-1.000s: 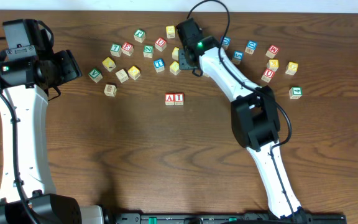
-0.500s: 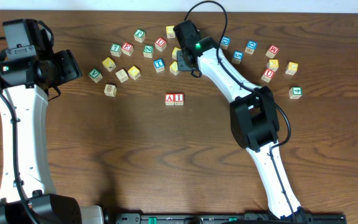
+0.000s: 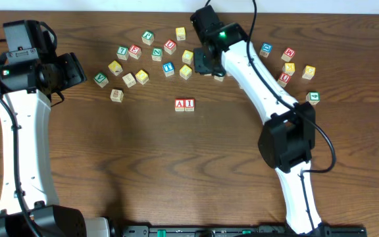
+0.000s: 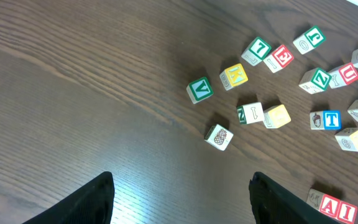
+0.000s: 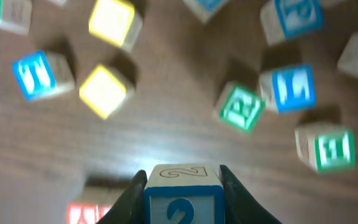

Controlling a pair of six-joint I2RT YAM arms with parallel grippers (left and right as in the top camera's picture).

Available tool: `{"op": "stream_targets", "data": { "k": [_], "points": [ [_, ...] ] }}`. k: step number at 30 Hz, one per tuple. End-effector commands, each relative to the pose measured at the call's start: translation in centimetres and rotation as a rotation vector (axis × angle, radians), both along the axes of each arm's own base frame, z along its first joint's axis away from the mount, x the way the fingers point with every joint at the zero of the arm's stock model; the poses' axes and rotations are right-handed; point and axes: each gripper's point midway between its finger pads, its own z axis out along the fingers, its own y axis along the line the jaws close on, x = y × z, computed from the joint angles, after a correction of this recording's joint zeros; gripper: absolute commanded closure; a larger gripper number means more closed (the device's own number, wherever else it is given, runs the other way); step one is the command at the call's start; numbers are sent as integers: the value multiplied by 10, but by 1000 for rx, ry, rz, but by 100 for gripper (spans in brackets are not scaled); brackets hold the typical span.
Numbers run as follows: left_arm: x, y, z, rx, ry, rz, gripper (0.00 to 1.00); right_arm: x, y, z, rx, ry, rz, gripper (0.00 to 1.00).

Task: Spell out AI2
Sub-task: 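Lift the '2' block and carry it right of the 'I' block, then lower the '2' block beside the 'I' and open the right gripper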

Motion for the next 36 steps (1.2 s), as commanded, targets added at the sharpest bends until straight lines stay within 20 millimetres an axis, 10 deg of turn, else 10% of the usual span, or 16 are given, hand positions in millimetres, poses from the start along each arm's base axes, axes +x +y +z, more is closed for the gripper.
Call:
{"op": "stream_targets", "data": {
  "k": [1,14,36],
  "points": [
    [1,2,2,11,-3,0,31,-22,1,-22,1,106,16,82],
    [1,2,2,11,-3,0,31,-78,-15,-92,-92,306,-27,84],
    [1,2,2,11,-3,0,32,-64,8,-96,-60,207,-4,76]
  ]
}}
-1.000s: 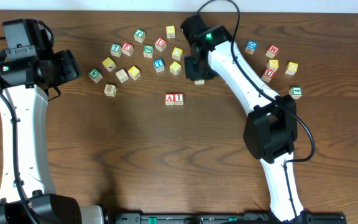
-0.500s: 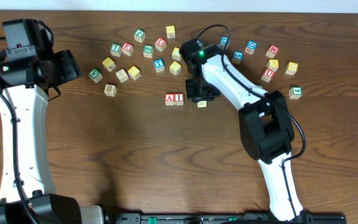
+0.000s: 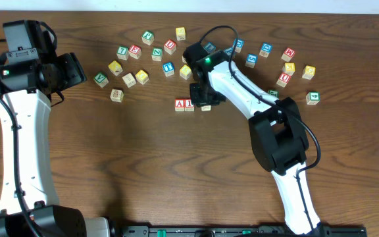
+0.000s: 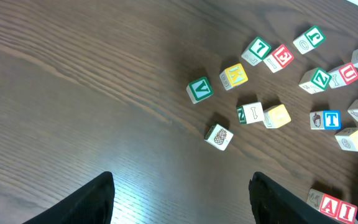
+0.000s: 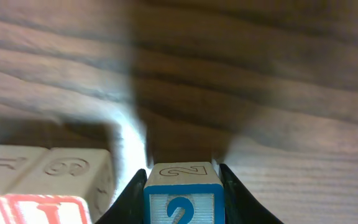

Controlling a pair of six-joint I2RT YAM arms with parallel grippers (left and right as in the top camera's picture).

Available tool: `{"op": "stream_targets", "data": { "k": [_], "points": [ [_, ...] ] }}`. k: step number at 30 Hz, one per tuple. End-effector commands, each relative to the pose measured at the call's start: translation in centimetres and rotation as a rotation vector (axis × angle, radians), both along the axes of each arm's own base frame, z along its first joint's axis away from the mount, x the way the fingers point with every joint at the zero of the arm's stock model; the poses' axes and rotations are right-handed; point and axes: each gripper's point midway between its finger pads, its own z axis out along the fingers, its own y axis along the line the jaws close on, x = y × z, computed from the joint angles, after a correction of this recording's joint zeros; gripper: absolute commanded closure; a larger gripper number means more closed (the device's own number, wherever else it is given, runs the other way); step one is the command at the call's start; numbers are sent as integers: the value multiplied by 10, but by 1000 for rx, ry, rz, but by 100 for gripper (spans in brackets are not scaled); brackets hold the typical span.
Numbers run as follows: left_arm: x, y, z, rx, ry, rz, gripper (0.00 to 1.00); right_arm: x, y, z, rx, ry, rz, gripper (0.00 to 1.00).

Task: Spell out AI2
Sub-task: 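Lower the '2' block beside the 'I' and open the right gripper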

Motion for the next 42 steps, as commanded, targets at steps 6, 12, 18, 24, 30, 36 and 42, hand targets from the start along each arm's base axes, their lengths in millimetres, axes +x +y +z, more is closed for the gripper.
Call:
{"op": "stream_targets", "data": {
  "k": [6,12,18,24,30,36,42],
  "points": [
    [1,2,2,11,-3,0,31,-2,2,-4,-23,-14,-1,72],
    [1,2,2,11,-3,0,32,-11,4,-4,-38,11,13,66],
    [1,2,2,11,-3,0,32,-13,3,-4,-42,19,14,64],
    [1,2,2,11,-3,0,31,-15,2,-4,-47,25,14,60],
    [1,2,2,11,-4,0,31,-12,-2,-4,-47,27,3,71],
    [1,2,2,11,-4,0,31,-10,-8,-3,-37,35,-14,73],
    [1,2,2,11,-4,0,32,-7,-14,-3,-30,42,-21,58]
  ]
}}
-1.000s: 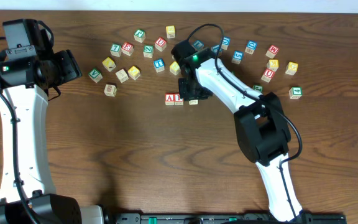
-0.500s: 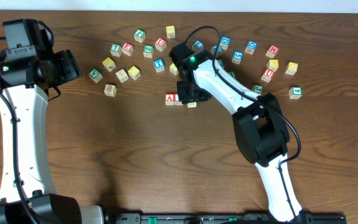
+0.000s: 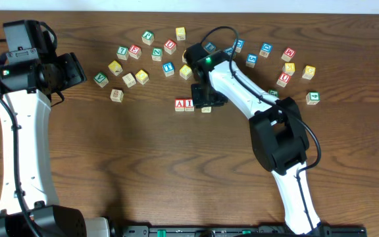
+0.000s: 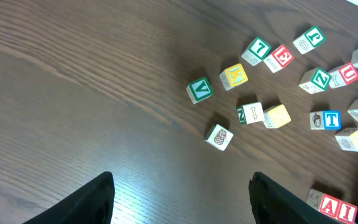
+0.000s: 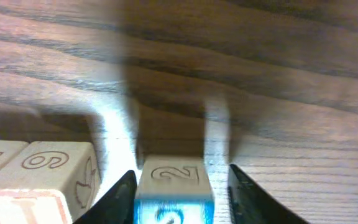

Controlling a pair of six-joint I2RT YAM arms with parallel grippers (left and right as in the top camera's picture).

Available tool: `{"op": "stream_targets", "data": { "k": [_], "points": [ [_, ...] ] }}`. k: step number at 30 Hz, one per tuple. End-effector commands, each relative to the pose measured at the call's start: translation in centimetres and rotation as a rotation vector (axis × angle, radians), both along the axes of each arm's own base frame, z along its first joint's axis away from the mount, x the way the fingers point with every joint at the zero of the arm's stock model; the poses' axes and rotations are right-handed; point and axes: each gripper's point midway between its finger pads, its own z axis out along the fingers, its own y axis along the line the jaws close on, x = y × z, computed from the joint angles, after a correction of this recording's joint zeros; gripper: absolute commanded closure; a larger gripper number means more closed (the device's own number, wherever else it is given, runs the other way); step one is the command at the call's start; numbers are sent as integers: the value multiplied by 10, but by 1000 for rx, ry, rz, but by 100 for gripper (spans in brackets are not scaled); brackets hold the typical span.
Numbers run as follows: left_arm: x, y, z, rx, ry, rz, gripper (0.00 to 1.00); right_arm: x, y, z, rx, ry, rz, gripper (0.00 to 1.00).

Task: Spell out AI2
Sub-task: 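Lower the '2' block beside the 'I' and open the right gripper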

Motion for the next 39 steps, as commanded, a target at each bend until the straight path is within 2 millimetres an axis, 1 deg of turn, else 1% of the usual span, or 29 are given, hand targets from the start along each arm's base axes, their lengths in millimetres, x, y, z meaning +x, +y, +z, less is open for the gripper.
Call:
{"op": "stream_targets", "data": {
  "k": [1,2,4,5,9,12,14,17,18,21,24,26,29,32,35,39],
  "points": [
    [1,2,2,11,-4,0,31,0,-7,-1,-3,11,-8,60],
    [1,2,2,11,-4,0,31,0,-7,-1,-4,11,-8,62],
    [1,2,2,11,-4,1,32,0,-7,0,-1,10,-4,69],
    [1,2,2,11,-4,0,31,1,-8,0,0,10,-5,71],
    [1,2,2,11,-4,0,32,3,-9,6,7,-2,-9,70],
    [1,2,2,11,-4,0,31,6,-8,17,20,-25,-10,69],
    [1,2,2,11,-4,0,31,8,-7,27,32,-48,6,67],
    [1,2,2,11,-4,1,32,12,-6,48,52,-90,14,65],
    [1,2,2,11,-4,0,32,14,-6,61,65,-118,13,64],
    [1,2,2,11,-4,1,32,17,-9,86,89,-165,9,62],
    [1,2,2,11,-3,0,31,17,-14,103,100,-188,1,60],
    [1,2,2,11,-4,0,31,15,-19,109,99,-187,-5,60],
    [1,2,2,11,-3,0,31,8,-27,106,80,-153,-14,62],
    [1,2,2,11,-3,0,31,2,-32,99,59,-113,-19,65],
    [1,2,2,11,-3,0,32,-3,-35,87,39,-76,-18,67],
    [1,2,2,11,-3,0,31,-9,-37,74,19,-42,-22,68]
  ]
}}
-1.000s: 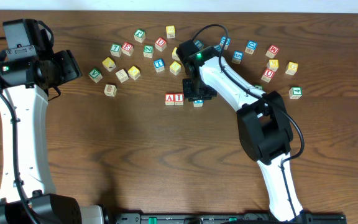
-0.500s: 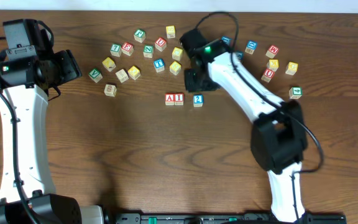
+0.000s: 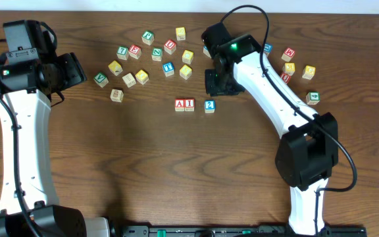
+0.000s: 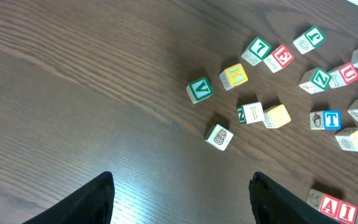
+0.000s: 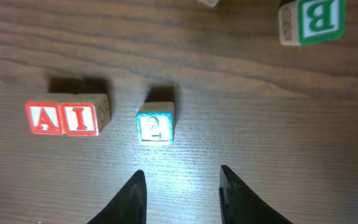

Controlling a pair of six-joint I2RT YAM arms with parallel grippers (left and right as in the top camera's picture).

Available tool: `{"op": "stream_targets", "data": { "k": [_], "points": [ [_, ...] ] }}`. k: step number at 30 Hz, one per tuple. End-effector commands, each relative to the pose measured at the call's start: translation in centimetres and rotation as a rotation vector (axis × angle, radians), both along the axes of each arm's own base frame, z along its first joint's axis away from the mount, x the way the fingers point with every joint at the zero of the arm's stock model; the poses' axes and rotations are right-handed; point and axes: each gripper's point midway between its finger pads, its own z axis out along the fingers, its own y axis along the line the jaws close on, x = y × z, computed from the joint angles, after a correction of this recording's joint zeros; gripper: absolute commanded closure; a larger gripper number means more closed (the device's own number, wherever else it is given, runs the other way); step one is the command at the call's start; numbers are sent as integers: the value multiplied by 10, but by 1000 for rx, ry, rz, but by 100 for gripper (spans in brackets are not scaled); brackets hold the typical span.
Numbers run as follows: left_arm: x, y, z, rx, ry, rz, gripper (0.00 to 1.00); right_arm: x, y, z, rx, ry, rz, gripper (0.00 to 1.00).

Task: Spell out AI2
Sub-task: 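Lower the '2' block beside the 'I' and open the right gripper, then push the '2' block left against the 'I' block with the right gripper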

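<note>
On the wooden table the red A block (image 3: 179, 104) and red I block (image 3: 189, 104) touch side by side. The blue 2 block (image 3: 209, 105) lies a small gap to their right, seen too in the right wrist view as the 2 block (image 5: 155, 127) beside the A block (image 5: 43, 117) and I block (image 5: 79, 118). My right gripper (image 5: 182, 193) is open and empty, raised behind the 2 block. My left gripper (image 4: 182, 199) is open and empty at the table's left, far from the row.
Several loose letter blocks (image 3: 143, 56) are scattered across the back of the table, more at the back right (image 3: 295, 69). A green B block (image 5: 311, 20) lies near my right gripper. The left arm (image 3: 18, 131) runs down the left side.
My right gripper, which was open around the 2 block on the table, has risen and drawn back toward the far blocks. The 2 block stays beside the I. The left arm is unchanged.
My right gripper held the 2 block above the scattered blocks at the back. Then it had the block down right of the A and I pair, still shut on it. Then its fingers stood open around it. Now the gripper is clear and the block lies alone.
</note>
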Motion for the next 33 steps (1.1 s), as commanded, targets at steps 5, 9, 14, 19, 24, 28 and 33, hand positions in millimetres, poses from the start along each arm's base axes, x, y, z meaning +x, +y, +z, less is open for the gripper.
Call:
{"op": "stream_targets", "data": {
  "k": [5,9,14,19,24,28,33],
  "points": [
    [1,2,2,11,-4,0,31,-19,-17,-36,-60,101,-21,68],
    [1,2,2,11,-4,0,32,-28,-24,-48,-77,135,-26,67],
    [1,2,2,11,-4,0,31,-34,-26,-63,-80,153,-44,66],
    [1,2,2,11,-4,0,32,-39,-28,-76,-80,163,-62,66],
    [1,2,2,11,-4,0,31,-40,-20,-87,-50,150,-52,65],
    [1,2,2,11,-4,0,32,-38,-16,-93,-39,130,-46,65],
    [1,2,2,11,-4,0,32,-35,-15,-98,-31,115,-45,63]
  ]
}}
